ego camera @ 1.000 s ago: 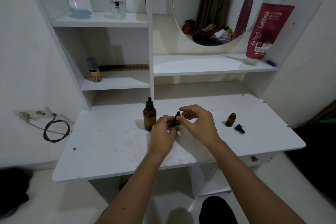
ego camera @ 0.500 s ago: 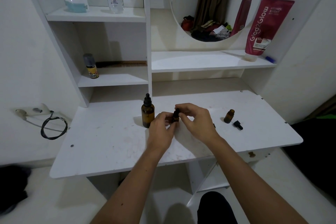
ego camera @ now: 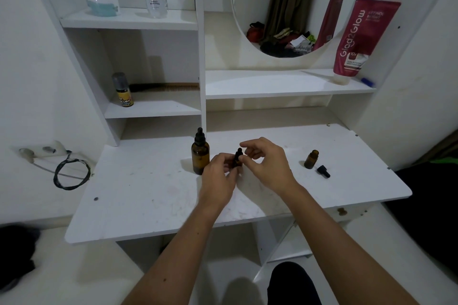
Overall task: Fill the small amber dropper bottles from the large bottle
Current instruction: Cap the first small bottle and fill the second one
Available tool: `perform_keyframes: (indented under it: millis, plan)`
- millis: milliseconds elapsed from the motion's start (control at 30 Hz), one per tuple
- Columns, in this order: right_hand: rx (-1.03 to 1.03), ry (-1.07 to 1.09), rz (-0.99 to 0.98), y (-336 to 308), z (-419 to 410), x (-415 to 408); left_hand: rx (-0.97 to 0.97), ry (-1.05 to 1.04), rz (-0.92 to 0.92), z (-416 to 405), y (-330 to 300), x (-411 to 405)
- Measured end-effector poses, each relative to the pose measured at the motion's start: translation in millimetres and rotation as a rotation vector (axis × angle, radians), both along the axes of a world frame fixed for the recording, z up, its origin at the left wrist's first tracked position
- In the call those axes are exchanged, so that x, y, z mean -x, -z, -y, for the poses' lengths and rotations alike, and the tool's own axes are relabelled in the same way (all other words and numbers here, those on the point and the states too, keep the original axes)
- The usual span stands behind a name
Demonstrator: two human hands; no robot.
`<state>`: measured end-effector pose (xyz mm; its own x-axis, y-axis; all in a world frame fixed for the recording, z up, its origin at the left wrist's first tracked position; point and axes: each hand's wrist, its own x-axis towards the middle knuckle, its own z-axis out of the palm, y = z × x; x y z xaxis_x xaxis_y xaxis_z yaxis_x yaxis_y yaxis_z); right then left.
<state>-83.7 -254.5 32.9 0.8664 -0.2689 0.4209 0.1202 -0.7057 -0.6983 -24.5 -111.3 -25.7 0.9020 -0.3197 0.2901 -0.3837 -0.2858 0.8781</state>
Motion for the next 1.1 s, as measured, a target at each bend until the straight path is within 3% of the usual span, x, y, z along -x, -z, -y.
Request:
perform_keyframes:
  millis: [200, 667, 900, 1100]
  plan:
    - [0.029, -0.069, -0.124, -1, 5, -1, -0.006, 0.001, -0.019, 0, -2, 2]
    - [0.065, 0.038, -0.102, 1, -8, 3, -0.057, -0.030, -0.020, -2, -6, 8]
    - [0.082, 0.077, 0.093, -19, -23, 5, 0.005, -0.130, -0.100, -38, -4, 28]
    - [0.016, -0.057, 0.094, -36, -57, -24, 0.146, -0.263, -0.122, -76, -15, 14]
